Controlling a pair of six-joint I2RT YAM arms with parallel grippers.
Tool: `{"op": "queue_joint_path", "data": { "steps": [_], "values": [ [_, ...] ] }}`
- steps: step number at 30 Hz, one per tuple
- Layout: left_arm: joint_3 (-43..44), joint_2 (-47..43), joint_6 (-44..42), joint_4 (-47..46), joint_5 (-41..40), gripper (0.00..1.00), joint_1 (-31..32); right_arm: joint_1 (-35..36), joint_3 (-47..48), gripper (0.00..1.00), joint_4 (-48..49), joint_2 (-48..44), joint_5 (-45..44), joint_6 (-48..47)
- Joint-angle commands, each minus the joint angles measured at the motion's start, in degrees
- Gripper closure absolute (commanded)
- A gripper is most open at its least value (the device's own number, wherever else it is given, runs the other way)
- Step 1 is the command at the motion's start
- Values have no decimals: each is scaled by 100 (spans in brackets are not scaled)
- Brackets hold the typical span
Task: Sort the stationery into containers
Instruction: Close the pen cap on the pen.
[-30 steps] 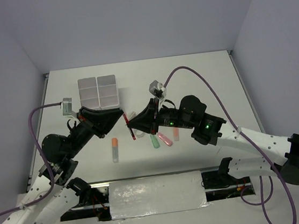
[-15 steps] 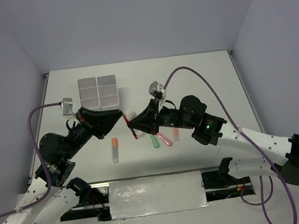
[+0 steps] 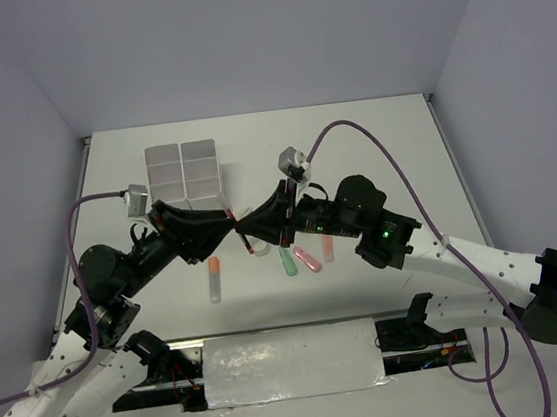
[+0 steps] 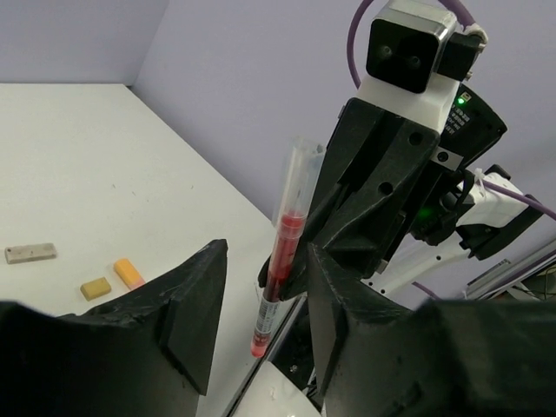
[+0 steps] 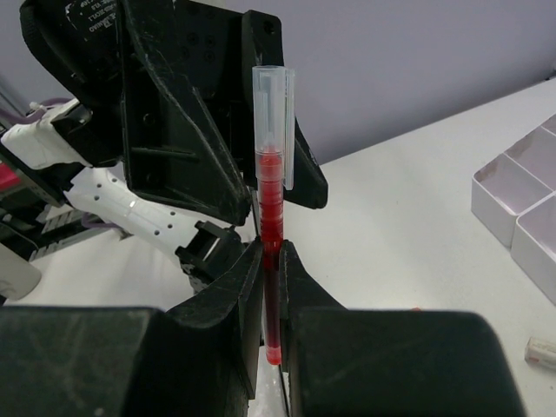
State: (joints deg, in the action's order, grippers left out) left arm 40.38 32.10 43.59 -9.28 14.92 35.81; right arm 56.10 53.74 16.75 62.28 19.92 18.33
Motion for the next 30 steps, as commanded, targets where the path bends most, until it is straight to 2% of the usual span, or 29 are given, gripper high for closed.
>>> {"op": "queue_joint_path", "data": {
  "steps": [1,7,11,27,30],
  "values": [
    [347,-11,-141,-223,73,46,22,-20,269,100,294,-14,-59,-66],
    [611,-11,-211,-276,116,27,22,-28,287,100,118,100,-173,-92],
    [734,77,-272,-233,64,25,22,-20,304,100,135,118,-129,-49],
    [831,438,-378,-179,-24,38,22,24,357,100,74,126,-94,-92],
    [831,394,-430,-197,-24,46,22,16,375,100,65,161,-85,-92]
  ]
}}
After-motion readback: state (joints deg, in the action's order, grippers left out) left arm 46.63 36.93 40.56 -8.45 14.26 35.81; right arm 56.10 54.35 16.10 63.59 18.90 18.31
